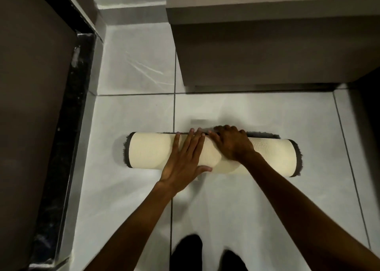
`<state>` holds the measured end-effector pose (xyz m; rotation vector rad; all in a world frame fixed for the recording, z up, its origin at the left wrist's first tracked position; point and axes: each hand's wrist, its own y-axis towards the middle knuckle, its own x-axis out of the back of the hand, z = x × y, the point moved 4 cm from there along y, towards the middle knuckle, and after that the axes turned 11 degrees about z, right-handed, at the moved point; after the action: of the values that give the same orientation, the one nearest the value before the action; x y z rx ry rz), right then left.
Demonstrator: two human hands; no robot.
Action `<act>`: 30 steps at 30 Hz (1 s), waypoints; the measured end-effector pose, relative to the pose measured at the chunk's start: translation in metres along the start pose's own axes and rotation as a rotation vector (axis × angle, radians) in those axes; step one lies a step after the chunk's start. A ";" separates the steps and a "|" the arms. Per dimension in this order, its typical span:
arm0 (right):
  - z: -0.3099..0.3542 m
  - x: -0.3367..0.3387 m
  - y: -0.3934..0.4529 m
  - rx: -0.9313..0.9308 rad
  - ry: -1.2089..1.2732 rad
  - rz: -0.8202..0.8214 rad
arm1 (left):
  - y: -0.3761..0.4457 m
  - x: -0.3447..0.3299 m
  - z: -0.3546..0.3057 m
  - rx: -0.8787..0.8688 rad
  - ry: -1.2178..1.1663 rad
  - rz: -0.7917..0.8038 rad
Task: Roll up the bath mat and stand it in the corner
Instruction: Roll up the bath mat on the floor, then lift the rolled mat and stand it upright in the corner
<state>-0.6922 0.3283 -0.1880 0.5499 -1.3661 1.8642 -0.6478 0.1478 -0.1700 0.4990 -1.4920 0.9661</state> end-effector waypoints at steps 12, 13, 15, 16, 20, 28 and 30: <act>-0.005 0.020 0.035 -0.051 0.174 0.247 | -0.019 -0.016 -0.087 1.366 -2.112 -0.219; -0.004 0.019 0.034 -0.049 0.156 0.252 | -0.010 -0.018 -0.095 1.318 -2.354 -0.183; -0.003 0.015 0.029 -0.056 0.163 0.305 | -0.002 -0.016 -0.107 1.144 -2.713 -0.172; -0.004 0.014 0.025 -0.059 0.165 0.314 | -0.003 -0.016 -0.111 1.068 -2.817 -0.158; 0.013 0.025 -0.002 -0.040 0.100 0.233 | -0.023 -0.003 -0.100 0.937 -2.891 0.008; 0.125 0.108 -0.098 0.068 0.223 0.169 | -0.106 0.132 0.014 0.749 -2.618 0.118; 0.166 0.147 -0.118 0.106 0.285 0.185 | -0.126 0.176 0.061 0.692 -2.522 0.153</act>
<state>-0.7076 0.2372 0.0459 0.2026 -1.1660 2.0815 -0.6170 0.0686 0.0384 2.7917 -3.1491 0.5255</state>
